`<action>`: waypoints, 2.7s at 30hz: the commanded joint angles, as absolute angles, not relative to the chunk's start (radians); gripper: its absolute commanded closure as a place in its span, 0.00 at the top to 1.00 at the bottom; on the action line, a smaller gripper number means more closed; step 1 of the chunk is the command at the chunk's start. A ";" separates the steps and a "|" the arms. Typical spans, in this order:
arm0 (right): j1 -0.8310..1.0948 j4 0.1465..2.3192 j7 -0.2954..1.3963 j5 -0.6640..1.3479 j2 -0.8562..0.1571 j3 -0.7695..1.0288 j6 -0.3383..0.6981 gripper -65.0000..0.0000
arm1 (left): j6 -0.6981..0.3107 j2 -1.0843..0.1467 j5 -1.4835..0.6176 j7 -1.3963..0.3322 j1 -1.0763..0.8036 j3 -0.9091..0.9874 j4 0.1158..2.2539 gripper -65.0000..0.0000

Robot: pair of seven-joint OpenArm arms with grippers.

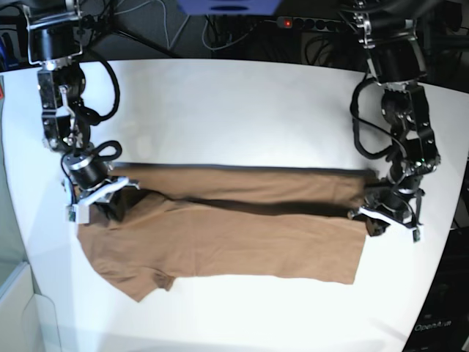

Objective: Fold the T-shirt properly
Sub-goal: 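Lower the folded edge onto the shirt and open both grippers, then drag the folded shirt back toward the robot with both grippers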

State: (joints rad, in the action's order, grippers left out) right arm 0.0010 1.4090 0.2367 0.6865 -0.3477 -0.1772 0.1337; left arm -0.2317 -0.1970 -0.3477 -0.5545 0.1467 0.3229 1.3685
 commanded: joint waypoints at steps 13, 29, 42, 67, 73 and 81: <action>-0.007 1.425 0.211 0.673 -0.344 -0.168 0.139 0.08 | -0.232 -0.211 -0.355 -0.527 0.168 0.326 1.382 0.05; 0.068 1.432 0.226 0.671 -0.354 -0.104 0.182 0.63 | -0.232 -0.211 -0.361 -0.527 0.134 0.332 1.431 0.44; -0.005 1.250 0.226 0.671 -0.397 -0.096 0.188 0.00 | -0.232 -0.211 -0.355 -0.527 0.140 0.325 1.362 0.05; 0.162 1.253 0.219 0.671 -0.397 -0.116 0.188 0.00 | -0.232 -0.239 -0.127 -0.624 0.107 0.246 1.106 0.05; 0.252 1.296 0.197 0.673 -0.397 -0.116 0.188 0.00 | -0.234 -0.239 -0.113 -0.641 0.013 0.246 1.107 0.05; 0.394 1.420 0.154 0.673 -0.397 -0.116 0.188 0.00 | -0.234 -0.232 -0.120 -0.642 -0.171 0.246 1.260 0.05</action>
State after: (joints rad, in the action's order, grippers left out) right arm 0.3790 1.4193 0.1005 0.6868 -0.3862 -0.1146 0.1925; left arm -0.2462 -0.2378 -0.1848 -0.4232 -0.1249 0.2527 1.2903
